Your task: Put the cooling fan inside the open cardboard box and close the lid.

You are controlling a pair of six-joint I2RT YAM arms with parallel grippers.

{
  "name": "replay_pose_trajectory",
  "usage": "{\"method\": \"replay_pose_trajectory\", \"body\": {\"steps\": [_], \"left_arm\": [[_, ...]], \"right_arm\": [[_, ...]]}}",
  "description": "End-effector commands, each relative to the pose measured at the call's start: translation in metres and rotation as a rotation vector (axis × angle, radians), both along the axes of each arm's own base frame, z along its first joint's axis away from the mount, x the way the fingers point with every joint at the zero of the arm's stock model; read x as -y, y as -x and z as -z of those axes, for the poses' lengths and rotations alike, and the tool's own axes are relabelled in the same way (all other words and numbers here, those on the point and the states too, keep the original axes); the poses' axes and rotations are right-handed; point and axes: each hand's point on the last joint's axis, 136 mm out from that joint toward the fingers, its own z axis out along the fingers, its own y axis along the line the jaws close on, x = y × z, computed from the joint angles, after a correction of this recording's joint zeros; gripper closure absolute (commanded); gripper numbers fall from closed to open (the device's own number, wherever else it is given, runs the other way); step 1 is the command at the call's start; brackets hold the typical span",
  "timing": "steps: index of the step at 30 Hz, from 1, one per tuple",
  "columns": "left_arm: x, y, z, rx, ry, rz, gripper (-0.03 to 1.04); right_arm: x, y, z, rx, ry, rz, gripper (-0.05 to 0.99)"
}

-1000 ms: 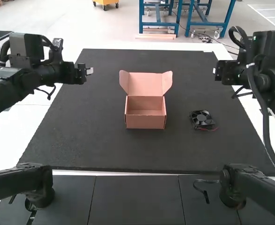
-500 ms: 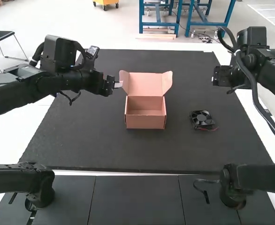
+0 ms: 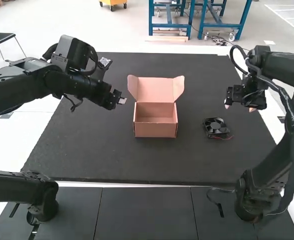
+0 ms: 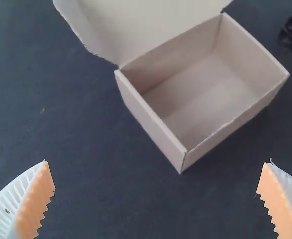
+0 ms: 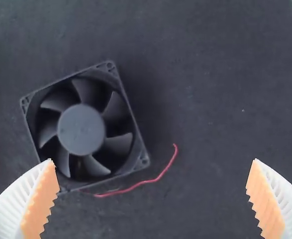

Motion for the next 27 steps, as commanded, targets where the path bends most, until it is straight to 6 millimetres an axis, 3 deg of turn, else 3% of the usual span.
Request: {"method": "replay_pose_trajectory", "body": {"steps": [1, 9, 18, 27], "left_arm": [[-0.005, -0.008, -0.02, 0.073, -0.036, -0.001, 0.05], [-0.019, -0.015, -0.021, 0.091, -0.072, -0.03, 0.05], [-0.023, -0.019, -0.03, 0.113, -0.07, -0.042, 0.05], [-0.022, -0.021, -0.03, 0.119, -0.067, -0.043, 0.05]], "right_arm": [[0.002, -0.012, -0.004, 0.01, -0.001, -0.04, 0.07], [0.006, -0.018, 0.025, -0.071, 0.015, -0.086, 0.04], [0.039, -0.03, 0.041, -0.127, 0.042, -0.118, 0.04], [0.026, -0.024, 0.064, -0.218, 0.009, -0.199, 0.04]]}}
